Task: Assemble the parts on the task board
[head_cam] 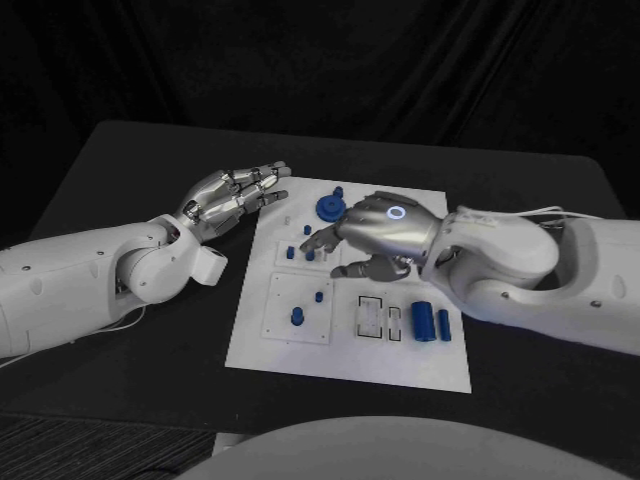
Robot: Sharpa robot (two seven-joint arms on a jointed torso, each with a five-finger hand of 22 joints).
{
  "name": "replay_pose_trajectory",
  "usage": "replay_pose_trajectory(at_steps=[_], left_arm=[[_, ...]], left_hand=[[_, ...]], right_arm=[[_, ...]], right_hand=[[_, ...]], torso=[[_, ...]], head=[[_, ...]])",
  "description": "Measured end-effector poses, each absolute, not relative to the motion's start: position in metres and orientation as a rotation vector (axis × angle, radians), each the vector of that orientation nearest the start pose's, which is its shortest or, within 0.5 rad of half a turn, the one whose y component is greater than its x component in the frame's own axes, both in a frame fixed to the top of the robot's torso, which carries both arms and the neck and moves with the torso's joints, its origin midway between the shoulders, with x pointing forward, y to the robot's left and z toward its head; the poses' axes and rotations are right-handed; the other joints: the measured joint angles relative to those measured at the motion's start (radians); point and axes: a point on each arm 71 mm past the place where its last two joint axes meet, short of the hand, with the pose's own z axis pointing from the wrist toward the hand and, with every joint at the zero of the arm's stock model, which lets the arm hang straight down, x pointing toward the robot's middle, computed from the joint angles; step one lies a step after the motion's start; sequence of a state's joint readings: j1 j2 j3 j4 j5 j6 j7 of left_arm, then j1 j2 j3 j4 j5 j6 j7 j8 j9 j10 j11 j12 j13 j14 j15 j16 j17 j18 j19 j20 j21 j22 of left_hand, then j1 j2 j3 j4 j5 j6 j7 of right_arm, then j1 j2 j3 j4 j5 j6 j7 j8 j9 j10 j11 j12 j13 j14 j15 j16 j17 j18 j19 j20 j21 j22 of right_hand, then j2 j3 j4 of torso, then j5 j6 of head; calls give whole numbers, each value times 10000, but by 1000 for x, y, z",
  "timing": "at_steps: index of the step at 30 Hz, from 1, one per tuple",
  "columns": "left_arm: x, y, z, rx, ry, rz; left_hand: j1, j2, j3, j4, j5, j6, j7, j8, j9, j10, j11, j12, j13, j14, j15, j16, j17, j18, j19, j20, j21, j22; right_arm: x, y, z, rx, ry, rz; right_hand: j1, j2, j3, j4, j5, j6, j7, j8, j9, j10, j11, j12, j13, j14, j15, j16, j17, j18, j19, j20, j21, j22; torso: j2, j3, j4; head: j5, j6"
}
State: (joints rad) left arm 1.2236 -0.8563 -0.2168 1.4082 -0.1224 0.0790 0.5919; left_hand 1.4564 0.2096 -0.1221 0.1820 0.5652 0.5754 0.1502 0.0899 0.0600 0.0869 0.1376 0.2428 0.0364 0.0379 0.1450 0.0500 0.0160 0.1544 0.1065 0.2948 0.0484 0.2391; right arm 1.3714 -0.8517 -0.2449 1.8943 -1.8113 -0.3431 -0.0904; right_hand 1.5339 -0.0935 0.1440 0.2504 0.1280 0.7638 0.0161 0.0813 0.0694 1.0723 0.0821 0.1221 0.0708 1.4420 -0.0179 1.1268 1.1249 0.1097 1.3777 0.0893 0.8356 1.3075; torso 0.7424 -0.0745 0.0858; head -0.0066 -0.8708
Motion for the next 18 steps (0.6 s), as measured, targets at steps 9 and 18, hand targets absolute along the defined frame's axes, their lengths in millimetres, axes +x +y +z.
replay_pose_trajectory(at_steps=[9,18], left_arm=[[476,237,-220,-8547,15744,-17850],[474,238,-219,-8562,15720,-17865]], left_hand=[[0,0,0,0,42,0,0,0,0,0,0,50,0,0,0,39,6,0,37,-38,0,34],[0,0,42,-41,80,0,0,0,0,0,0,86,10,0,-1,39,9,0,74,-1,39,46]], right_arm=[[402,-160,-101,-4864,14349,7558],[415,-199,-129,-2357,18791,6258]], right_hand=[[701,56,438,-269,1114,1580,682,466,194,1611,-497,1300,484,-263,-207,-677,-686,111,-307,-150,-913,-1],[-2823,711,-869,358,964,3113,567,851,737,3137,-903,11871,11280,250,-498,2726,1673,184,317,-444,223,-2]], torso=[[-2,1,-3],[3,1,-7]], head=[[-135,44],[-231,41]])
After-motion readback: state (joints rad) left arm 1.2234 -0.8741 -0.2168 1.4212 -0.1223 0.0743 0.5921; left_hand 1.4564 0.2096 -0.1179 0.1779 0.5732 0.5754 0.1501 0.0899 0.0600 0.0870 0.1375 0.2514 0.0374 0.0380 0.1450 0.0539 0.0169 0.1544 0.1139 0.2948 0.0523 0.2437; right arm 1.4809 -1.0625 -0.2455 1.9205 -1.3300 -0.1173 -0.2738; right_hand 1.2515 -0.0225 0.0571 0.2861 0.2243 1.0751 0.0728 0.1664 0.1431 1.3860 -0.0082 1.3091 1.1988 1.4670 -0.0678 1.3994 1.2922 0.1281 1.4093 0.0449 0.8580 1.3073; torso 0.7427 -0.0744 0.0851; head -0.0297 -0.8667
